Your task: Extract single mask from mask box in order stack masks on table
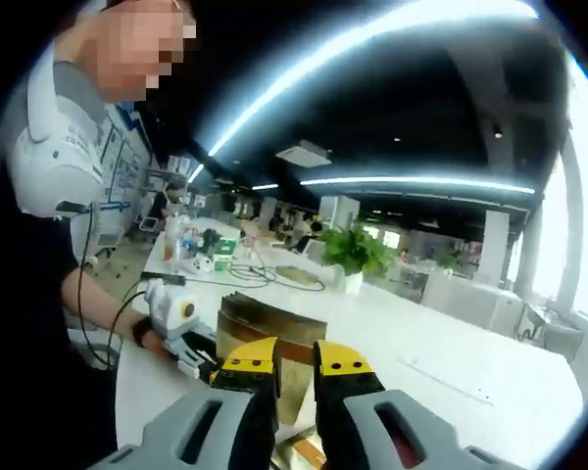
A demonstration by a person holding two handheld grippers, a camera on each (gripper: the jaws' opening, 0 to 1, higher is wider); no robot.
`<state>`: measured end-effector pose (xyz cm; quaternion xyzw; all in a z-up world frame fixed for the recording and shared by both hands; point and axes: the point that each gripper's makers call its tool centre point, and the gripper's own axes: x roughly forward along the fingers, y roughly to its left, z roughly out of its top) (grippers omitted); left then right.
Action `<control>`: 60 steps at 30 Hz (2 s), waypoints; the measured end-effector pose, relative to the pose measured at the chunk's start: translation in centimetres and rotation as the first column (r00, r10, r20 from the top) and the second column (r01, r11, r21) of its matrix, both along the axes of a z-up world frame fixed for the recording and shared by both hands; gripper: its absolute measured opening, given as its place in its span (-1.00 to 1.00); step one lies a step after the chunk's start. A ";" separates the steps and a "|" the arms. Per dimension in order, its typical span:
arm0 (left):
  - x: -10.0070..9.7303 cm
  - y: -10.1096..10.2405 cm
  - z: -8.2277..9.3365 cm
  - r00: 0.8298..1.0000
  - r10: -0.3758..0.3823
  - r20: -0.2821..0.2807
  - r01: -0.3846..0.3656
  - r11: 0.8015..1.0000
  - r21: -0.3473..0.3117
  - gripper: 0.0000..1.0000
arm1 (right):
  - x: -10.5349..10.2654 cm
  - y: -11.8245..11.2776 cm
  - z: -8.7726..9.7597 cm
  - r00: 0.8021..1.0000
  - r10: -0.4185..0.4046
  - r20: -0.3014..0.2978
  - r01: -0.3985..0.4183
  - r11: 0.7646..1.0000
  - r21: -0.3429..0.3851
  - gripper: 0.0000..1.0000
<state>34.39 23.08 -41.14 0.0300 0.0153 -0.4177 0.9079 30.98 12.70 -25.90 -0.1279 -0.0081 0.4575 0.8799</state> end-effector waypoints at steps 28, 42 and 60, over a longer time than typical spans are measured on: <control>0.0 0.1 0.0 1.000 0.001 0.001 -0.001 1.000 -0.001 -0.60 | 1.6 5.0 -0.5 0.943 0.333 -0.023 -0.288 0.778 -0.559 -0.77; -0.1 0.1 0.1 1.000 0.000 0.003 0.000 1.000 -0.003 -0.60 | 1.5 7.5 -1.4 0.877 0.471 -0.096 -0.395 0.592 -0.702 -0.79; -0.1 0.2 0.1 1.000 -0.003 0.004 0.003 1.000 -0.008 -0.60 | 0.8 9.3 -3.5 0.793 0.578 -0.190 -0.451 0.349 -0.822 -0.80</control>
